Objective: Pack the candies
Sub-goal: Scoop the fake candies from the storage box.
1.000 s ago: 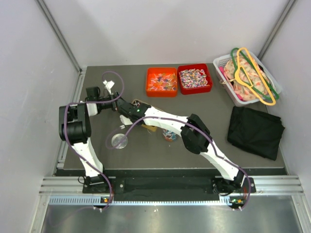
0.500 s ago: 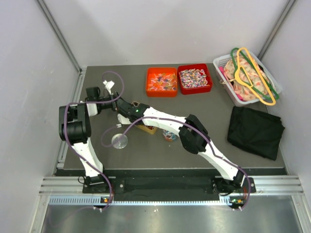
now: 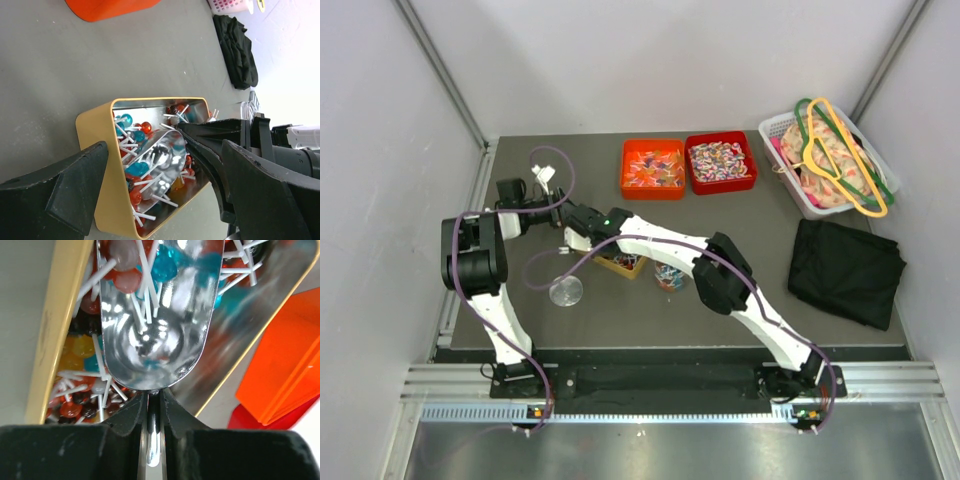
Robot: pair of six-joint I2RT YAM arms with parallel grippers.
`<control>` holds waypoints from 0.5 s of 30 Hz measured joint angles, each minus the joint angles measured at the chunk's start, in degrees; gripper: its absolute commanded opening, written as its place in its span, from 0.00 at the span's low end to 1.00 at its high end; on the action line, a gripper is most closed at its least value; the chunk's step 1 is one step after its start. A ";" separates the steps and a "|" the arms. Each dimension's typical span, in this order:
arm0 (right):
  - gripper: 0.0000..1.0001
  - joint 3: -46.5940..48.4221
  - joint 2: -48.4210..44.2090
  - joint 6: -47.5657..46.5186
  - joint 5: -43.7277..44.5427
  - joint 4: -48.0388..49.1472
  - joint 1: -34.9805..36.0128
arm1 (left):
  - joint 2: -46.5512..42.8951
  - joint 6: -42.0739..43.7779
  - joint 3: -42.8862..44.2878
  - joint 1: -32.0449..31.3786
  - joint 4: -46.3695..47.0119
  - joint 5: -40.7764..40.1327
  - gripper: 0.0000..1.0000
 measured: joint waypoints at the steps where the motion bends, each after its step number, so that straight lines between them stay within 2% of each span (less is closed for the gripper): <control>1: 0.00 -0.37 -0.33 0.63 -0.68 -0.15 -0.20 | 0.00 -0.26 0.00 0.00 0.24 0.00 0.99; 15: 0.00 -2.99 -4.33 4.92 -11.43 -5.14 -3.10 | 0.00 -0.81 0.17 0.00 0.35 -0.02 0.99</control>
